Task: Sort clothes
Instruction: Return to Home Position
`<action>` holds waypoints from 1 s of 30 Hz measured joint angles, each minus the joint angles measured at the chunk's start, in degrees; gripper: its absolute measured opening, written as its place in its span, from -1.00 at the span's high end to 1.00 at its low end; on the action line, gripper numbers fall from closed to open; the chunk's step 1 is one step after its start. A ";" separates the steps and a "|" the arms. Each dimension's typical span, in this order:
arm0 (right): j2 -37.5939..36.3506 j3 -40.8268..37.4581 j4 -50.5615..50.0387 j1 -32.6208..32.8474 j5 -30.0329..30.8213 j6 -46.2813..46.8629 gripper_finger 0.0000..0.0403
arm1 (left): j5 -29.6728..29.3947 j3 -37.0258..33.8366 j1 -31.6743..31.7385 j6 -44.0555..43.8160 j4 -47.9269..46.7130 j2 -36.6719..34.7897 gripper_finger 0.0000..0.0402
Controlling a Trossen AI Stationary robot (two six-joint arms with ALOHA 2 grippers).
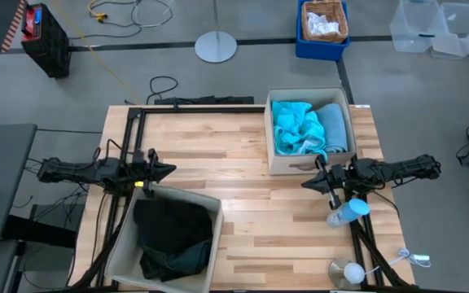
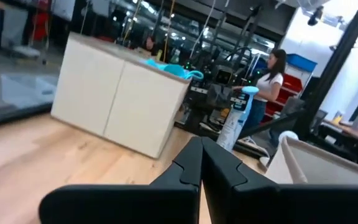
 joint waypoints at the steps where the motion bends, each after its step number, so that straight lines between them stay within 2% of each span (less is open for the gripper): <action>1: 0.02 0.00 -0.02 -0.02 0.00 0.00 0.93 | -0.03 0.00 0.02 -1.28 -0.26 0.00 1.00; 7: 0.02 0.00 -0.02 -0.02 0.00 -0.02 0.84 | -0.06 0.00 0.02 -4.62 -0.39 0.00 1.00; 16: 0.02 0.00 0.00 0.00 0.00 -0.07 0.82 | -0.22 0.00 0.02 -9.37 -0.56 0.00 1.00; 30: 0.01 0.00 0.02 -0.02 0.00 -0.15 0.82 | -0.27 0.00 0.02 -5.71 0.10 -0.02 1.00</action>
